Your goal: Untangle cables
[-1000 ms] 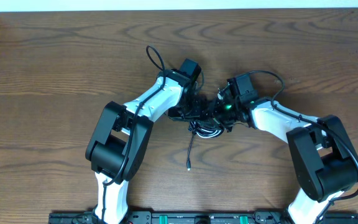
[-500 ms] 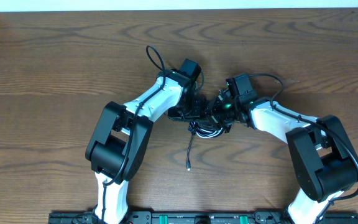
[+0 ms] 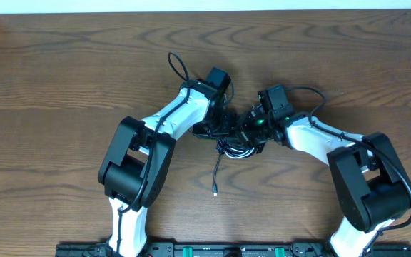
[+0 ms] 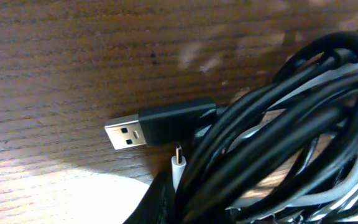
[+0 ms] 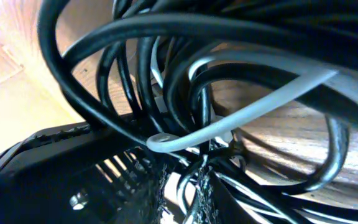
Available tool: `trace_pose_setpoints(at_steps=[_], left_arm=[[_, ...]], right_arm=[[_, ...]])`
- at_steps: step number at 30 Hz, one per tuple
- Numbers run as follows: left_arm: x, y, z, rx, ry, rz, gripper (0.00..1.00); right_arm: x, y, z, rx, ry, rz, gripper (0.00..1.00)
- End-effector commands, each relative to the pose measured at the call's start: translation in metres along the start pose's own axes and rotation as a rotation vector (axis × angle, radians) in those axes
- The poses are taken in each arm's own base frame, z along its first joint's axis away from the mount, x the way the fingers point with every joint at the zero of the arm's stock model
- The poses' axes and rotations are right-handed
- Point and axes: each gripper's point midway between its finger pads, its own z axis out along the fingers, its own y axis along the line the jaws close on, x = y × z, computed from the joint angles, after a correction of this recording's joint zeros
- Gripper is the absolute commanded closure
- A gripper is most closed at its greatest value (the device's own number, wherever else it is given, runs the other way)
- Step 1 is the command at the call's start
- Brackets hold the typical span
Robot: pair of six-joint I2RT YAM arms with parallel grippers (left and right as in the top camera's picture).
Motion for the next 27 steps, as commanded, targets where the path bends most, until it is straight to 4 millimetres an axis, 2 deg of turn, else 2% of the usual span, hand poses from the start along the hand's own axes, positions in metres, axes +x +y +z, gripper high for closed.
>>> trace_pose_setpoints(at_steps=[1, 7, 13, 17, 22, 27], left_arm=[[0.005, 0.004, 0.01, -0.021, 0.027, 0.001, 0.92], [0.005, 0.004, 0.01, -0.021, 0.027, 0.001, 0.92], [0.005, 0.004, 0.01, -0.021, 0.026, 0.001, 0.92], [0.005, 0.004, 0.01, -0.021, 0.027, 0.001, 0.92], [0.005, 0.004, 0.01, -0.021, 0.027, 0.001, 0.92], [0.005, 0.004, 0.01, -0.021, 0.027, 0.001, 0.92]], right_arm=[[0.006, -0.004, 0.011, 0.036, -0.023, 0.021, 0.82], [-0.001, -0.007, 0.015, 0.065, -0.103, 0.059, 0.77], [-0.006, 0.004, 0.018, 0.029, -0.146, 0.076, 0.73], [-0.001, 0.017, 0.019, -0.025, -0.113, 0.083, 0.77], [-0.005, 0.02, 0.018, -0.036, -0.131, 0.085, 0.87], [-0.01, 0.018, 0.018, -0.027, -0.168, 0.083, 0.86]])
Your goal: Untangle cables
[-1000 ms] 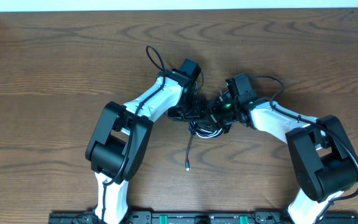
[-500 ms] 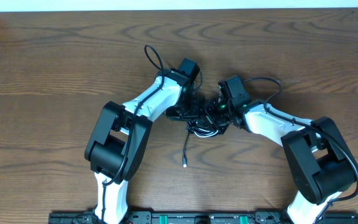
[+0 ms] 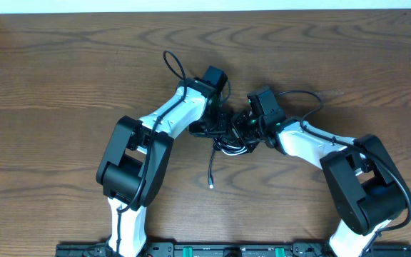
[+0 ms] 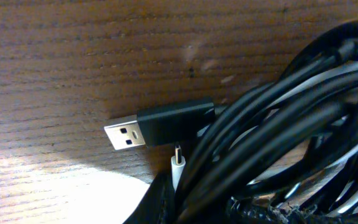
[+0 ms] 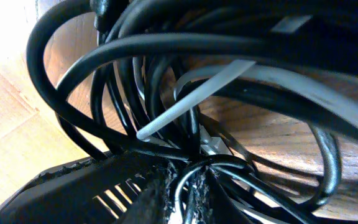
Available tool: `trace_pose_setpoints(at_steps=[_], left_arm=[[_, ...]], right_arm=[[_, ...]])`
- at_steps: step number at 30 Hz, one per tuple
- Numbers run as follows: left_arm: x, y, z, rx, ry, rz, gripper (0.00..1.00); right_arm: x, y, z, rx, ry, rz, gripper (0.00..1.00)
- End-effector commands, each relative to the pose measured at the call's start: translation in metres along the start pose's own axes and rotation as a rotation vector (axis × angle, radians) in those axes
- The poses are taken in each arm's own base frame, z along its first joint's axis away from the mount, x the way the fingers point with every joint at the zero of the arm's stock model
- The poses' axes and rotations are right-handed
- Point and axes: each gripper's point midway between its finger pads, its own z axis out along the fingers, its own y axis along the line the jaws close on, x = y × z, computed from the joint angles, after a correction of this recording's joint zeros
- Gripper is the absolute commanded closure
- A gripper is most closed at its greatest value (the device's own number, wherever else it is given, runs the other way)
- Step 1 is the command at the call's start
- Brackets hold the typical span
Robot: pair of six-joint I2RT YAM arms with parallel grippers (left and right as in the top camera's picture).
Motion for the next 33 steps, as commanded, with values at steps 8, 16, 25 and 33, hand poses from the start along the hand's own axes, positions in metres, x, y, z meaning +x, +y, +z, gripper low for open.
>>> trace_pose_setpoints(at_steps=[8, 16, 25, 33], left_arm=[[0.011, -0.007, 0.013, 0.007, 0.043, 0.018, 0.92], [0.011, -0.007, 0.013, 0.007, 0.043, 0.018, 0.92], [0.011, -0.007, 0.013, 0.007, 0.043, 0.019, 0.92], [0.011, -0.007, 0.013, 0.007, 0.043, 0.018, 0.92]], right_arm=[[-0.009, 0.003, 0.01, 0.019, -0.155, -0.041, 0.94], [-0.023, 0.001, 0.009, 0.044, -0.282, -0.109, 0.99], [0.01, 0.061, -0.028, -0.25, 0.047, -0.544, 0.99], [0.003, 0.091, -0.079, -0.495, 0.134, -0.782, 0.99]])
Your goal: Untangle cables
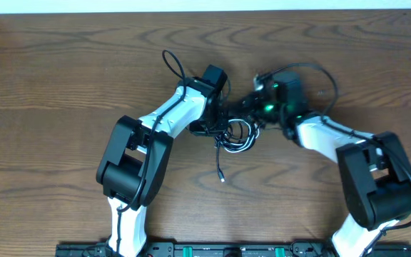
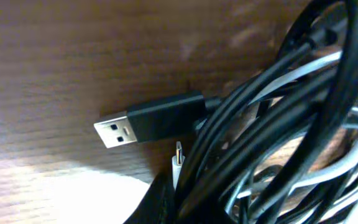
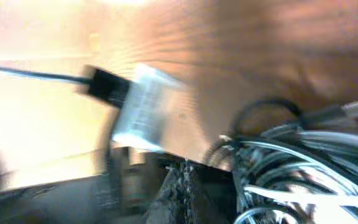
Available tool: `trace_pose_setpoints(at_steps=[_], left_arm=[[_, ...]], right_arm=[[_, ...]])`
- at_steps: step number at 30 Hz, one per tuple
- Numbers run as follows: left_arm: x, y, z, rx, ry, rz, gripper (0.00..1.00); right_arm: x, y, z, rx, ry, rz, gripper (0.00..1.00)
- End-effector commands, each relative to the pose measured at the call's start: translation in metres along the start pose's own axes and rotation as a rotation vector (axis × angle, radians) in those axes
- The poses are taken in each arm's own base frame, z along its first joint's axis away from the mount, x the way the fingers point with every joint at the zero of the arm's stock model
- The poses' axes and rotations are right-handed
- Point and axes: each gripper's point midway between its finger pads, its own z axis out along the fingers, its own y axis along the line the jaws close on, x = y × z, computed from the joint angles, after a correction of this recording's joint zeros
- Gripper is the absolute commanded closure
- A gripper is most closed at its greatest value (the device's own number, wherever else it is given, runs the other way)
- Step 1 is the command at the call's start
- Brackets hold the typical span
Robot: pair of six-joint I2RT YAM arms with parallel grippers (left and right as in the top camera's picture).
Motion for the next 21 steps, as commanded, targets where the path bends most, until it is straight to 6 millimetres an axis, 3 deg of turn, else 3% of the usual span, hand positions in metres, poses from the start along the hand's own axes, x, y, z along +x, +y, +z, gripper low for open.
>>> trace_pose_setpoints(at_steps=[1, 6, 8, 11, 18, 21], left_arm=[[0.014, -0.004, 0.013, -0.003, 0.055, 0.018, 0.92], [0.015, -0.003, 0.013, -0.005, 0.06, 0.015, 0.92], [0.015, -0.002, 0.012, 0.002, 0.063, 0.007, 0.92], [0.014, -0.006, 0.01, 0.06, 0.081, -0.027, 0.92], [0.016, -0.024, -0.003, 0.271, 0.153, -0.083, 0.92], [0.017, -0.028, -0.006, 0.317, 0.169, -0.092, 0.92]], right_arm=[[0.009, 0.043, -0.02, -0.169, 0.107, -0.174, 0.99], [-0.001, 0.032, -0.036, -0.168, 0.104, -0.139, 0.99], [0.008, 0.02, -0.035, -0.126, 0.141, -0.045, 0.97], [0.029, 0.005, -0.032, -0.059, 0.206, 0.087, 0.83], [0.065, -0.001, -0.015, 0.038, 0.291, 0.226, 0.8], [0.071, -0.006, -0.006, 0.097, 0.274, 0.28, 0.7]])
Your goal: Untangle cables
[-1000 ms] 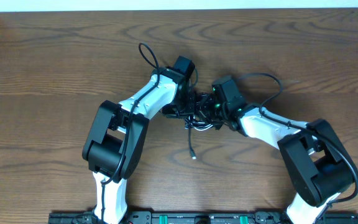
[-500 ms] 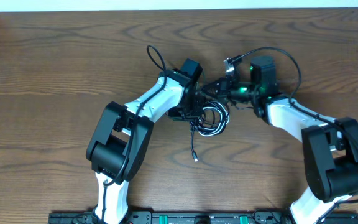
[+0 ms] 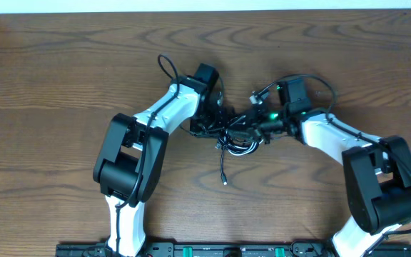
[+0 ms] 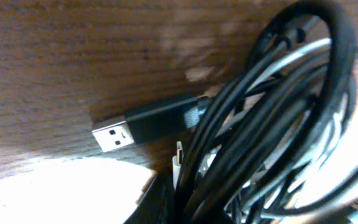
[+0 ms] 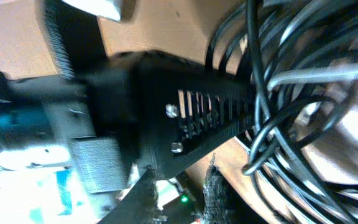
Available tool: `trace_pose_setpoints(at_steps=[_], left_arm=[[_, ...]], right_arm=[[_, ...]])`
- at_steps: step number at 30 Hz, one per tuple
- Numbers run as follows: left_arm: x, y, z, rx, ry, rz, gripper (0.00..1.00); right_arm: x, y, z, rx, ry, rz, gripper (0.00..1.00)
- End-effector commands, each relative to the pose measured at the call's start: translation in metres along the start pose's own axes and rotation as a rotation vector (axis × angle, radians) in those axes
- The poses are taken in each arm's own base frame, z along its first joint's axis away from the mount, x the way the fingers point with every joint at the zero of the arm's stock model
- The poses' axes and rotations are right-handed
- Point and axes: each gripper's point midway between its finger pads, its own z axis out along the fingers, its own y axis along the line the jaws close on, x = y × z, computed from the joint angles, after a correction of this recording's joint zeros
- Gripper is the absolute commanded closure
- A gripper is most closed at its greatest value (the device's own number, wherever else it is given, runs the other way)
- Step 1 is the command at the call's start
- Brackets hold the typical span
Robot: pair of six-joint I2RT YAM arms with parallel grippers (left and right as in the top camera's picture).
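Observation:
A knot of black and white cables (image 3: 235, 139) lies mid-table between both arms. My left gripper (image 3: 218, 123) is shut on the black strands (image 4: 272, 124) at the knot's left side. Beside its fingers (image 4: 160, 202) sit a black USB-A plug (image 4: 148, 121) and a white USB-C tip (image 4: 178, 155). One thin black end (image 3: 224, 171) trails toward the front. My right gripper (image 3: 257, 121) is at the knot's right side, open (image 5: 179, 186), with nothing between its fingers. It faces the left gripper's black body (image 5: 185, 99), with the cables (image 5: 303, 93) to its right.
The brown wooden table (image 3: 63, 86) runs out to all sides. A black rail (image 3: 227, 250) lines the front edge, where both arm bases stand. A pale strip borders the far edge.
My right gripper was shut behind and to the right of the knot. Now it is open, closer to the knot and facing the left gripper. The left arm and bundle shifted slightly left.
At first both grippers were shut on strands of the knot, the right one deep among black and white loops. Then both sat slightly further left. Later the right gripper was behind the knot, still shut. Now it is open at the knot's right side, and the left still holds.

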Motion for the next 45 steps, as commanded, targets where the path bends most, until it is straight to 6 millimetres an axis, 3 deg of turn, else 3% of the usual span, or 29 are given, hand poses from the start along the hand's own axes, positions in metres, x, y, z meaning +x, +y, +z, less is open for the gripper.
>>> trace_pose_setpoints(at_steps=[1, 8, 15, 18, 21, 23, 26, 32, 37, 45], left_arm=[[0.01, -0.012, 0.004, 0.107, 0.071, -0.03, 0.92], [0.009, -0.012, 0.004, 0.103, 0.066, -0.027, 0.92], [0.008, -0.012, 0.004, 0.105, 0.062, -0.021, 0.92], [0.008, -0.012, 0.004, 0.105, 0.062, -0.021, 0.92], [0.007, -0.009, 0.005, 0.084, 0.053, -0.021, 0.92], [0.006, -0.008, 0.005, 0.081, 0.052, -0.02, 0.92], [0.006, -0.008, 0.005, 0.081, 0.052, -0.02, 0.92], [0.006, -0.008, 0.005, 0.081, 0.051, -0.02, 0.92], [0.006, -0.008, 0.005, 0.081, 0.051, -0.02, 0.92], [0.006, -0.008, 0.005, 0.081, 0.051, -0.019, 0.92]], right_arm=[[0.003, 0.001, 0.01, 0.052, -0.034, 0.071, 0.7], [-0.016, -0.02, 0.018, 0.197, -0.2, 0.092, 0.72], [-0.017, -0.029, 0.022, 0.255, -0.243, 0.084, 0.74], [-0.017, -0.029, 0.022, 0.258, -0.239, 0.056, 0.8], [-0.014, -0.008, 0.023, 0.157, -0.171, -0.042, 0.86], [-0.015, 0.005, 0.019, 0.095, -0.149, -0.081, 0.84], [-0.019, 0.008, 0.008, 0.072, -0.152, -0.079, 0.8], [-0.01, -0.004, 0.006, 0.099, -0.11, -0.041, 0.78], [0.0, 0.001, 0.006, 0.06, -0.048, -0.035, 0.78], [-0.004, -0.012, -0.006, 0.089, -0.057, -0.044, 0.73]])
